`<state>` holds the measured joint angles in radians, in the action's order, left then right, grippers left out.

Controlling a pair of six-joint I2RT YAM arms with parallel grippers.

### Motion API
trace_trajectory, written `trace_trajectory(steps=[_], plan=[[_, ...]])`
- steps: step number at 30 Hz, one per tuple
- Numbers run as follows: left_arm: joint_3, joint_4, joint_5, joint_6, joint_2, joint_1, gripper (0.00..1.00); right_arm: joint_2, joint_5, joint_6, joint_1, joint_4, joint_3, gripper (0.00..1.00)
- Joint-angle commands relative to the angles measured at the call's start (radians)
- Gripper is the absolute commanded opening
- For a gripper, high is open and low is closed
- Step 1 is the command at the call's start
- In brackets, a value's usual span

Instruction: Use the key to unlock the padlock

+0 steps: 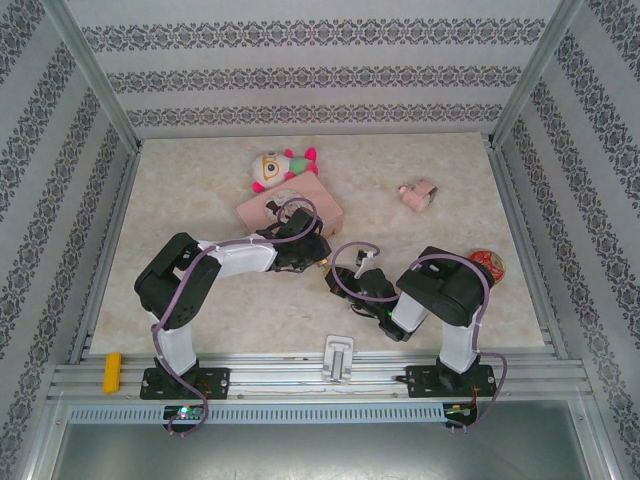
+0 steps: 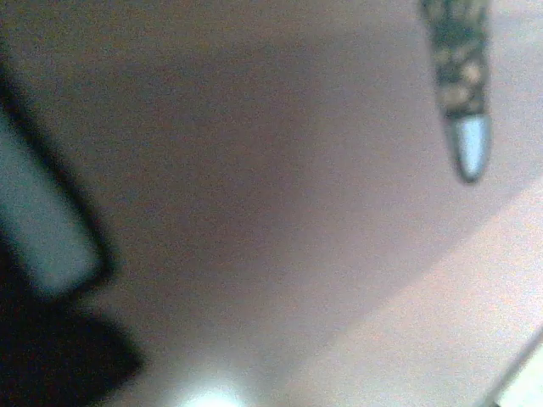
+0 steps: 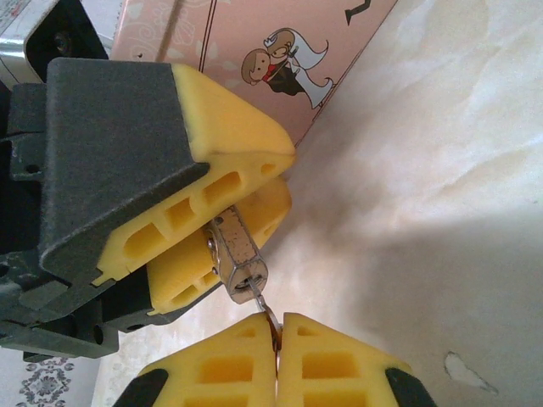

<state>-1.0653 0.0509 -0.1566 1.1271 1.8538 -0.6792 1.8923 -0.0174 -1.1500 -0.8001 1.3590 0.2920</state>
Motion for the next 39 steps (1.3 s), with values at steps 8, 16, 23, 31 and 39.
trace_trajectory(steps=[8,16,23,31,39], plan=[[0.047,0.029,-0.182,0.116,0.053,-0.002,0.05,0.03,0.036,-0.013,0.015,0.028,0.021,0.0],[0.057,0.009,-0.184,0.119,0.05,0.0,0.04,0.025,0.051,-0.013,0.022,0.028,0.012,0.0],[0.067,-0.016,-0.186,0.126,0.045,0.0,0.02,0.042,0.147,-0.03,0.055,0.028,0.037,0.0],[0.061,-0.013,-0.187,0.124,0.043,0.003,0.02,0.047,0.221,-0.046,0.08,0.028,0.045,0.0],[0.054,0.005,-0.189,0.113,0.042,0.003,0.02,0.058,0.221,-0.058,0.094,0.028,0.046,0.0]])
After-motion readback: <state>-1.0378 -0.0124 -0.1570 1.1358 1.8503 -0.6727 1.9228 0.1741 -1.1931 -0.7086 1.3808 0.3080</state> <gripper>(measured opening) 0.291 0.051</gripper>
